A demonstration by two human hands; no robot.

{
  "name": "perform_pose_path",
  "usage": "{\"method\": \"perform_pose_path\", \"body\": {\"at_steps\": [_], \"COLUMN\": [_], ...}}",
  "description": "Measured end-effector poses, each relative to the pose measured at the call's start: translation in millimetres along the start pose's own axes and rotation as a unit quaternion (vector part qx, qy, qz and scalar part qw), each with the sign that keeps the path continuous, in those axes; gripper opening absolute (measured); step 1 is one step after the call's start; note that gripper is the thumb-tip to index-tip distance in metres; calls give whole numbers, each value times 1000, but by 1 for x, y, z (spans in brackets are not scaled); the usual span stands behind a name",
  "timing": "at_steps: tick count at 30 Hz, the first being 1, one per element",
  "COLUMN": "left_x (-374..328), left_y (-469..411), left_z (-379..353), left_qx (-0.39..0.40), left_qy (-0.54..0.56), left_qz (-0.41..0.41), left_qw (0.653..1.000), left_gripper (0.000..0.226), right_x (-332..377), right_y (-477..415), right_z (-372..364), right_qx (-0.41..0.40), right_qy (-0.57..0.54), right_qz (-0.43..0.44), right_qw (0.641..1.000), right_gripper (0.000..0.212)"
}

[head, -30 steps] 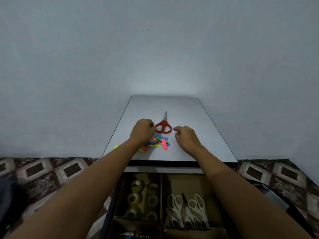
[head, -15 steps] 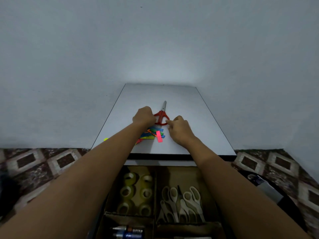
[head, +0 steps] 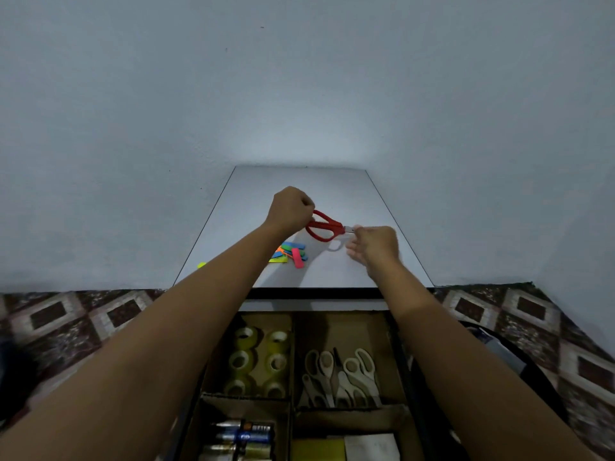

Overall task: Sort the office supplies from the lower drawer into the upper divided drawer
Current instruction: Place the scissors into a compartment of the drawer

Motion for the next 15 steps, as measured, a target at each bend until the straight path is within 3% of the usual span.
{"method": "perform_pose_path", "body": {"at_steps": [4,7,11,15], "left_x": [-22,-23,-3,30], "left_y": [39,71,114,156], "left_z": [5,3,-17,-51], "left_qx": [5,18,60,113], "left_qy": [71,140,245,290], "left_qz": [-43,-57,-23,49], "left_qw": [997,988,967,949], "left_gripper": [18,17,11,10], "right_x": [-7,-18,-57,-109], "right_y": [40,72,115,142], "right_z": [20,30,30,25], "right_qx": [41,50,53,42], "right_qy": [-187,-272,-410,-399], "right_qz": [-49,-61,-107,-160], "right_qw": [980,959,904,902], "right_gripper": [26,13,12,14]}}
Point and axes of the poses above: each hand's wrist, its own y-axis away from the middle knuckle, its own z-axis out of the back of the hand, x = y × z, the point moved 7 cm from there along -y, towards the middle knuckle, and after that the axes turned 10 degrees about x, right-handed, at the moved point
